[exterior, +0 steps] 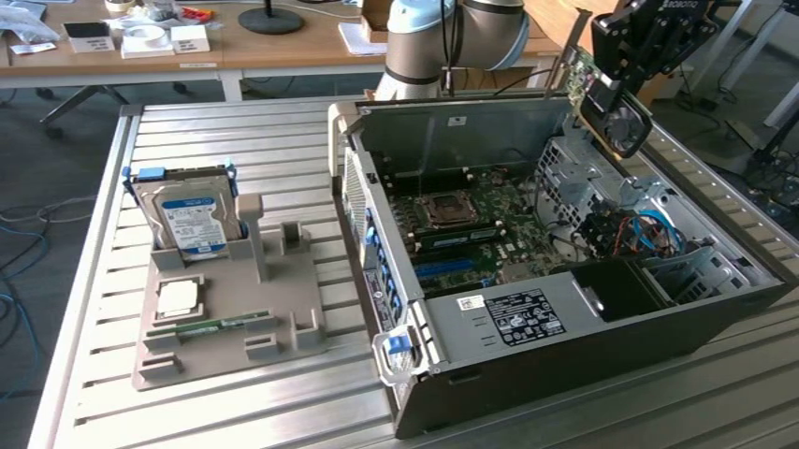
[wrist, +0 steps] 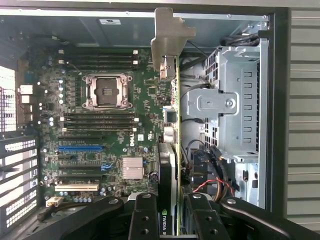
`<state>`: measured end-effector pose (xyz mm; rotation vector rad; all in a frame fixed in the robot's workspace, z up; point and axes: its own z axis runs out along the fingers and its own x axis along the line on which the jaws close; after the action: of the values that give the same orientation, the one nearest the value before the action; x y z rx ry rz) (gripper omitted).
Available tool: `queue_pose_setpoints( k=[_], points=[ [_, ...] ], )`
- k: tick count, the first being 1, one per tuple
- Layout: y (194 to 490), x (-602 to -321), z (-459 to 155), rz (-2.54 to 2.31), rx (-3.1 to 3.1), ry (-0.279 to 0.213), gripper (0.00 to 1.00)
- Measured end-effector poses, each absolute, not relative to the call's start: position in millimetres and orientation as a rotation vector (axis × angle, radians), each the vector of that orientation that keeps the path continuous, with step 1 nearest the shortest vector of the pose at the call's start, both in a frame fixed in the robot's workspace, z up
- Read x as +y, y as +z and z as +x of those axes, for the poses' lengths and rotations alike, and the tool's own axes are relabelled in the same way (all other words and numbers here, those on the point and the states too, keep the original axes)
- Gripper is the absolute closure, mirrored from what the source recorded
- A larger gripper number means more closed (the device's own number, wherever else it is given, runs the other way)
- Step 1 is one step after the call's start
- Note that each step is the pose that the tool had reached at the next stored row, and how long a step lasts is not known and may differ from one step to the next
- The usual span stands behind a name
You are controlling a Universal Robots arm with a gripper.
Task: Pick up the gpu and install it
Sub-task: 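Pick up the gpu and move the gpu toward the slot, then insert the gpu into the slot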
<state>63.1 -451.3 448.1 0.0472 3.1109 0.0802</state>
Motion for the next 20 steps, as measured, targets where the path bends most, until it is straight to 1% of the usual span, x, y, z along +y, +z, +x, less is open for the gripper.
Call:
queue_pose_setpoints(
  k=[20],
  points=[
    [448.2,-451.3,64.1,0.037,3.111,0.08,0.73]
  ],
)
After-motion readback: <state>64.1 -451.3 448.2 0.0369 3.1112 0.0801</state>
